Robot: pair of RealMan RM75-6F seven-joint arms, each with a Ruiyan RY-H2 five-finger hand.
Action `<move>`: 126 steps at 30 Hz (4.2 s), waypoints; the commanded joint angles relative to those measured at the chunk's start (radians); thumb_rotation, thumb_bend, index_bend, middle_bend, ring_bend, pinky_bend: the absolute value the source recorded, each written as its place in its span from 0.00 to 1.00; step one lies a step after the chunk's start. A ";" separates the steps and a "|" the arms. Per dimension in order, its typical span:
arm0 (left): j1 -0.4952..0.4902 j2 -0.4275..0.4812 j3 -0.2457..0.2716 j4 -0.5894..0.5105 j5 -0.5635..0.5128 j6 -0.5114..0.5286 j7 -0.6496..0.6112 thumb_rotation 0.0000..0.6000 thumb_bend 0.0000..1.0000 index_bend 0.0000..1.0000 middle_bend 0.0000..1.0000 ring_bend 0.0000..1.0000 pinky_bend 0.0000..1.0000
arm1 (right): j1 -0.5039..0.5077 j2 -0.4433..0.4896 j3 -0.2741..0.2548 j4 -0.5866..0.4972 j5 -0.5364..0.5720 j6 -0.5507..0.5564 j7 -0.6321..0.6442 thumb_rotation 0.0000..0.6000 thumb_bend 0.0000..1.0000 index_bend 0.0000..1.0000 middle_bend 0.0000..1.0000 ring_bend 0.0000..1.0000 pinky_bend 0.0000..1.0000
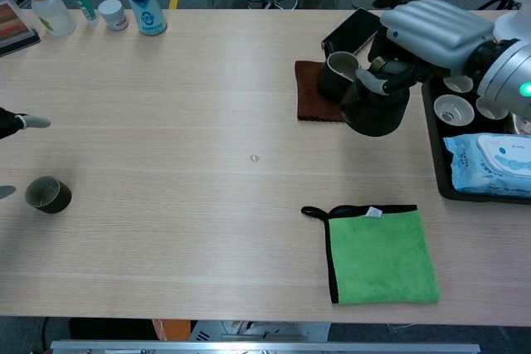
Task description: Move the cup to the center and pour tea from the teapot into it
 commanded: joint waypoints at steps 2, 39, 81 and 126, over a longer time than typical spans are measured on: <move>-0.013 -0.027 -0.001 0.007 -0.053 -0.029 0.056 1.00 0.25 0.08 0.11 0.09 0.03 | -0.002 0.001 -0.002 0.001 -0.005 -0.006 0.011 0.67 0.46 1.00 0.96 0.88 0.02; -0.012 -0.226 0.014 0.215 -0.165 -0.064 0.058 1.00 0.25 0.21 0.12 0.10 0.03 | -0.004 0.010 -0.004 0.002 -0.005 -0.045 0.033 0.68 0.44 1.00 0.96 0.88 0.02; -0.035 -0.270 0.012 0.260 -0.146 -0.054 0.029 1.00 0.28 0.44 0.19 0.14 0.03 | -0.003 0.026 -0.009 -0.019 0.020 -0.068 0.022 0.69 0.44 1.00 0.96 0.88 0.02; -0.420 -0.388 -0.134 0.010 -0.422 -0.263 0.336 1.00 0.31 0.46 0.19 0.15 0.03 | -0.023 0.099 -0.004 -0.084 -0.026 -0.040 0.061 0.75 0.44 1.00 0.96 0.88 0.02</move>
